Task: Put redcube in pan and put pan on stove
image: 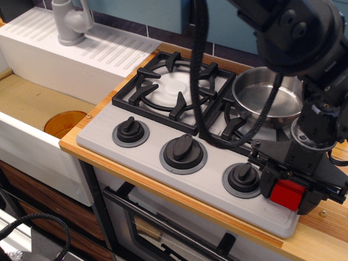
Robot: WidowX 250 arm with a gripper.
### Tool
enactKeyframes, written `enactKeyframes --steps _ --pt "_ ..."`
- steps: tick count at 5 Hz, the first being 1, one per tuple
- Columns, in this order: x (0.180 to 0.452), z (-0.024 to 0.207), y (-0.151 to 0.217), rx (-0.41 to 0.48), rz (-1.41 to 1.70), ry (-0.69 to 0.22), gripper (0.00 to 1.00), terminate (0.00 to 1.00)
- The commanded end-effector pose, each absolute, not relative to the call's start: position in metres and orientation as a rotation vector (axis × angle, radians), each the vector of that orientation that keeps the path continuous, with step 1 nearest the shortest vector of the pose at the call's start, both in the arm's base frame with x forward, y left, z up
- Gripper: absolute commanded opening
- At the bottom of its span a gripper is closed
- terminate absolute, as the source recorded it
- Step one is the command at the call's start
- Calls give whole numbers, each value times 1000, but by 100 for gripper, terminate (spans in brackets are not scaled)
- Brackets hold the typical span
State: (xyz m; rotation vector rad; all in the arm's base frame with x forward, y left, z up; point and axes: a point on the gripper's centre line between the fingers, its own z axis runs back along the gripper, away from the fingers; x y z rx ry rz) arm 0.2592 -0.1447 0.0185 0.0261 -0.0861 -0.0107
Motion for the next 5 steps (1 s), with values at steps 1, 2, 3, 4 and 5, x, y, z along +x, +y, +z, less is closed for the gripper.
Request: enactKeyframes --steps 1,2,3,4,5 --pt "266 60 -142 52 -1 -82 0 0" --pt "270 92 -135 58 -29 -46 0 0" --pt "280 113 -133 75 -42 -31 0 0" --pt "296 133 -127 88 -61 -10 0 0" --pt "323 133 -122 74 -95 -20 0 0"
